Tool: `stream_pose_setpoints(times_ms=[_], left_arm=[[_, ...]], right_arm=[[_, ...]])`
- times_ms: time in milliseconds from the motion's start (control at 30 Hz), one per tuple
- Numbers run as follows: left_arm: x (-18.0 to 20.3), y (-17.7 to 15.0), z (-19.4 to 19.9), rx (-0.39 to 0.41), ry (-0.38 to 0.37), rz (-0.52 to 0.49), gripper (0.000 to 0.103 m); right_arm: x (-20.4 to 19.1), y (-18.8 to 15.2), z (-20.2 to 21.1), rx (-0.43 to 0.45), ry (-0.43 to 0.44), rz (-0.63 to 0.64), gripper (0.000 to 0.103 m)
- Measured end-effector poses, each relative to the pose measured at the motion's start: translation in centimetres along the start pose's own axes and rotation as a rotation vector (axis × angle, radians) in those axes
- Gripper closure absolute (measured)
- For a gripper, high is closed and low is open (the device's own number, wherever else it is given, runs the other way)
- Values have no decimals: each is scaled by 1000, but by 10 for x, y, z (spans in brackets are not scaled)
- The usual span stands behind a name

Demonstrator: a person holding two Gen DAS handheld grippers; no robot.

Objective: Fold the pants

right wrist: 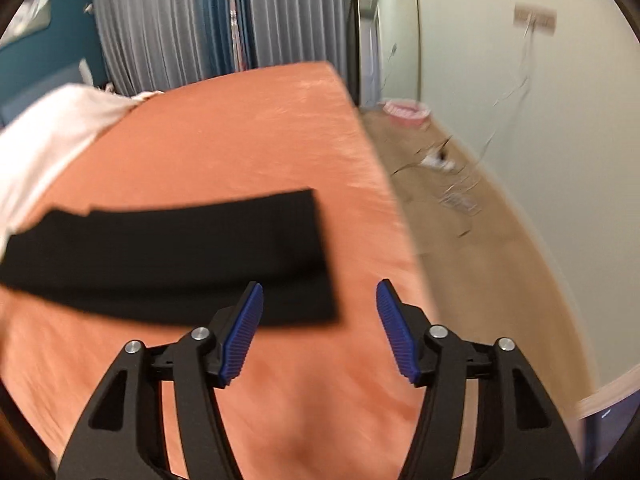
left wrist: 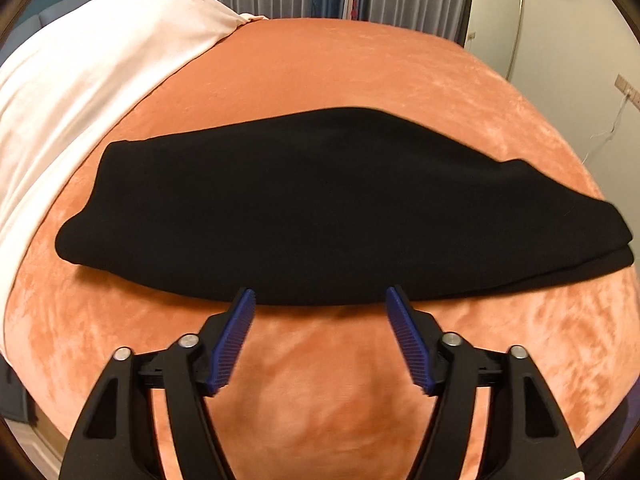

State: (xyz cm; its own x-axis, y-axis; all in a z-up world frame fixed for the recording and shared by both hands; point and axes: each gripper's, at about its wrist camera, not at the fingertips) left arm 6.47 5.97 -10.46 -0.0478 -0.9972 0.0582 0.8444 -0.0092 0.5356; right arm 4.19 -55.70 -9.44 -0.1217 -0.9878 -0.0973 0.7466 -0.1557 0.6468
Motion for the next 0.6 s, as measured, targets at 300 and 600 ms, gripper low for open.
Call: stream_pose_setpoints(times_ms=[300, 600], left_arm=[[-18, -4, 8, 10, 61, 7, 28], [-57, -8, -15, -17, 83, 74, 27]], right_arm=[[-18, 32, -27, -1, 10, -106, 98], [16, -19, -24, -68, -149, -146, 81]])
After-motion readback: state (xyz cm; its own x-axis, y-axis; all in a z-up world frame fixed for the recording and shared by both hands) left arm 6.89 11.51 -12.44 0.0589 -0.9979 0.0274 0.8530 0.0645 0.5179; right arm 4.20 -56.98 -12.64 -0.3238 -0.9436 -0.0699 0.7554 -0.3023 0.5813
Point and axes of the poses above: each gripper's, at about its wrist camera, not at the fingertips, and z roughly against the way its jaws point, x to its right, y to its top, and after that the axes turned 3 degrees about -x, right-handed
